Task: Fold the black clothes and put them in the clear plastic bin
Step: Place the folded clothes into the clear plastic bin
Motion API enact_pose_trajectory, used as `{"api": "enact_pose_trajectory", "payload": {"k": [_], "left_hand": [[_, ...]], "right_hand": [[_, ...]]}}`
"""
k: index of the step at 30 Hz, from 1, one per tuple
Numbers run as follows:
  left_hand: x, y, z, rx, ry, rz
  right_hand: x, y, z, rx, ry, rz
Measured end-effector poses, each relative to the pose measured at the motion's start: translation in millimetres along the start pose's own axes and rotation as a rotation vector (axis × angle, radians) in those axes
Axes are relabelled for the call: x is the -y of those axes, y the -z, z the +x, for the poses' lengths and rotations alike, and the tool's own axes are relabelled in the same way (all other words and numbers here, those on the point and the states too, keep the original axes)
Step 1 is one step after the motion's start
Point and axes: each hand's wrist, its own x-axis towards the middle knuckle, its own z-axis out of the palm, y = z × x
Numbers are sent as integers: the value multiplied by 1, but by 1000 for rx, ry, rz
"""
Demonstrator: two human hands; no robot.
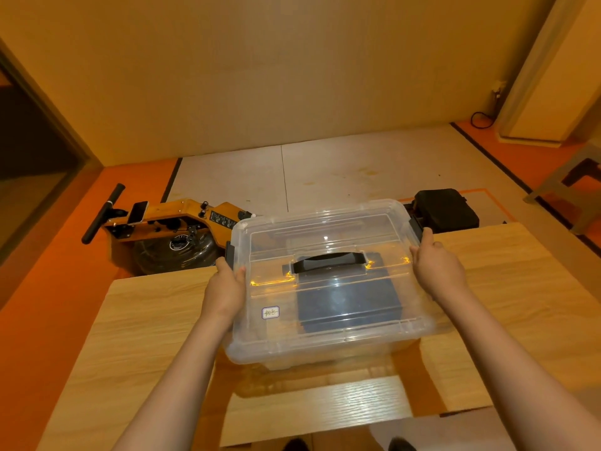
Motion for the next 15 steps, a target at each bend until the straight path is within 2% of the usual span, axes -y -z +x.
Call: {"api": "enact_pose_trajectory", "payload": {"k": [9,15], "left_hand": [[16,7,-24,-22,23,-31],[11,7,-29,-117,15,114]], "right_hand": [[4,5,-37,22,-18,37],[4,11,-35,65,-16,-3]]}}
